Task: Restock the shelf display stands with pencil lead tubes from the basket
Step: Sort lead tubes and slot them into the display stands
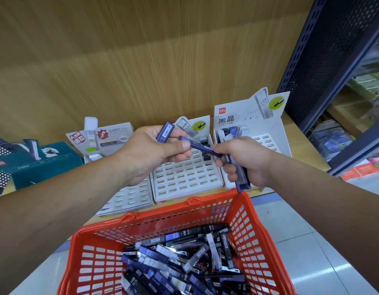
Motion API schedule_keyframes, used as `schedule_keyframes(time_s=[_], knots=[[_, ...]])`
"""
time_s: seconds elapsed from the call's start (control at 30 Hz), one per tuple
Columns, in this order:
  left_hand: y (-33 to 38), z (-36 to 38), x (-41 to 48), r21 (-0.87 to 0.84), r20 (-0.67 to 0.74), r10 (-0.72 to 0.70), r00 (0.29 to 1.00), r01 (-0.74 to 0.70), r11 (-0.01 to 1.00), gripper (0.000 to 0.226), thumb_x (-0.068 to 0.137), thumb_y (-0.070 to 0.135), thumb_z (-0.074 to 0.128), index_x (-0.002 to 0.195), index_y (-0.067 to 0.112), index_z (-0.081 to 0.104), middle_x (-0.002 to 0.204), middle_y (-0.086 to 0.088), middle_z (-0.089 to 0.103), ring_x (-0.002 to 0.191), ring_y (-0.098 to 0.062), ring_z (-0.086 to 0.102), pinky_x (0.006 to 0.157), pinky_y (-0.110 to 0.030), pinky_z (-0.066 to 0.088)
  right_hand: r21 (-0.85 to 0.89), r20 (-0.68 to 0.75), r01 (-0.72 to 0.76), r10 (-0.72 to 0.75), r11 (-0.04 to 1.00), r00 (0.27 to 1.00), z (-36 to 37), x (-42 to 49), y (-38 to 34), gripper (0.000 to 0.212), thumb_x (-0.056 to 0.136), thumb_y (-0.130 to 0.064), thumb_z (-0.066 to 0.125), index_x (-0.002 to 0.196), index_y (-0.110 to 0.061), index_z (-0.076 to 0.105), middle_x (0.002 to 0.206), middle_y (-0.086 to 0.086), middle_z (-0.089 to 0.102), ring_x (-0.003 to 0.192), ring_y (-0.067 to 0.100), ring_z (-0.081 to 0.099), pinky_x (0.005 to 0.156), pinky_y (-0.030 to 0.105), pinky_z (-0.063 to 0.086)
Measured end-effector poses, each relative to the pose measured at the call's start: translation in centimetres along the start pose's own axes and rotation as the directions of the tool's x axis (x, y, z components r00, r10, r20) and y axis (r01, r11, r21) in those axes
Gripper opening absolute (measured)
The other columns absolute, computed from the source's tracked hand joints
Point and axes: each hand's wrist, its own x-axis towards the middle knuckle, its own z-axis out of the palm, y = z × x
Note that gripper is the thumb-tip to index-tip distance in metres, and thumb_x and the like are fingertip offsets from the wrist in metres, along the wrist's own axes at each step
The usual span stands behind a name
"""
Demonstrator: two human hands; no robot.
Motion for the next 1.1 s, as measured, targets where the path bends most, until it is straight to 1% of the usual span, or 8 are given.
schedule_keyframes(time_s=[0.13,0.3,0.53,0.7,0.77,0.83,1.0,1.1], knots=[[0.6,0.5,0.1,0.306,0.011,0.134,0.991,-0.131,0.943,0.023,0.092,0.017,0.077,0.094,-0.005,0.071,0.078,-0.018,0.073,0.063,-0.021,0.068,0.056,-0.027,0.057,-0.054,-0.115,0.108,-0.114,0.993,0.987,-1.2,-0.4,-0.7,0.02,0.099,-0.024,0.065,0.101,-0.004,0.064,0.06,0.008,0.052,0.041,0.016,0.036,0.042,0.024,0.032],[1.5,3.0,1.1,0.443,0.006,0.243,0.97,-0.221,0.869,0.009,0.098,0.012,0.068,0.095,0.004,0.071,0.07,-0.011,0.069,0.055,-0.011,0.062,0.052,-0.022,0.051,0.015,-0.285,0.21,-0.197,0.978,0.938,-4.8,-0.5,-0.2,0.029,0.101,-0.027,0.064,0.111,0.0,0.064,0.059,0.005,0.048,0.044,0.019,0.037,0.041,0.026,0.035],[2.4,7.0,3.5,0.575,0.094,0.374,0.923,-0.357,0.736,0.008,0.102,0.02,0.063,0.1,0.017,0.07,0.071,-0.006,0.07,0.048,-0.007,0.054,0.048,-0.023,0.046,-0.066,-0.355,0.197,-0.208,0.978,0.911,-7.1,-0.3,2.3,0.026,0.101,-0.027,0.063,0.082,-0.01,0.055,0.062,0.008,0.051,0.043,0.019,0.04,0.041,0.028,0.039],[1.6,10.2,6.6,0.774,0.201,0.426,0.882,-0.41,0.482,0.012,0.098,0.018,0.065,0.093,0.009,0.071,0.087,-0.008,0.066,0.08,-0.024,0.06,0.065,-0.015,0.043,0.056,-0.326,0.157,-0.131,0.986,0.936,-8.2,-0.1,3.4,0.022,0.099,-0.027,0.067,0.087,-0.01,0.057,0.063,0.008,0.051,0.045,0.018,0.041,0.044,0.029,0.038],[0.9,10.8,7.9,0.81,0.257,0.415,0.873,-0.428,0.4,0.012,0.095,0.014,0.066,0.085,0.007,0.068,0.086,-0.008,0.064,0.082,-0.027,0.058,0.07,-0.032,0.043,0.081,-0.313,0.162,-0.13,0.983,0.941,-8.5,-0.1,3.6,0.022,0.099,-0.027,0.067,0.089,-0.01,0.056,0.062,0.007,0.051,0.045,0.018,0.041,0.043,0.028,0.038],[0.2,11.0,8.7,0.835,0.283,0.426,0.859,-0.439,0.331,0.012,0.092,0.01,0.066,0.081,0.007,0.063,0.081,-0.006,0.06,0.08,-0.028,0.055,0.066,-0.038,0.036,0.117,-0.304,0.158,-0.116,0.981,0.946,-8.7,0.0,3.7,0.021,0.099,-0.027,0.067,0.091,-0.01,0.057,0.061,0.006,0.05,0.044,0.017,0.04,0.043,0.028,0.038],[-0.7,10.9,9.4,0.842,0.294,0.483,0.825,-0.462,0.277,0.008,0.091,0.014,0.068,0.085,0.009,0.065,0.079,-0.002,0.059,0.079,-0.026,0.053,0.069,-0.043,0.047,0.173,-0.25,0.132,-0.086,0.976,0.964,-8.7,0.1,3.9,0.025,0.098,-0.028,0.07,0.102,-0.005,0.061,0.061,0.005,0.052,0.045,0.018,0.042,0.045,0.028,0.039],[-0.8,11.1,9.5,0.821,0.291,0.465,0.836,-0.468,0.327,0.01,0.091,0.015,0.071,0.083,0.009,0.068,0.077,-0.001,0.061,0.077,-0.026,0.055,0.07,-0.045,0.05,0.242,-0.204,0.098,-0.048,0.965,0.978,-9.0,0.0,4.2,0.039,0.097,-0.029,0.071,0.119,0.002,0.062,0.062,0.004,0.052,0.047,0.018,0.041,0.045,0.028,0.038]])
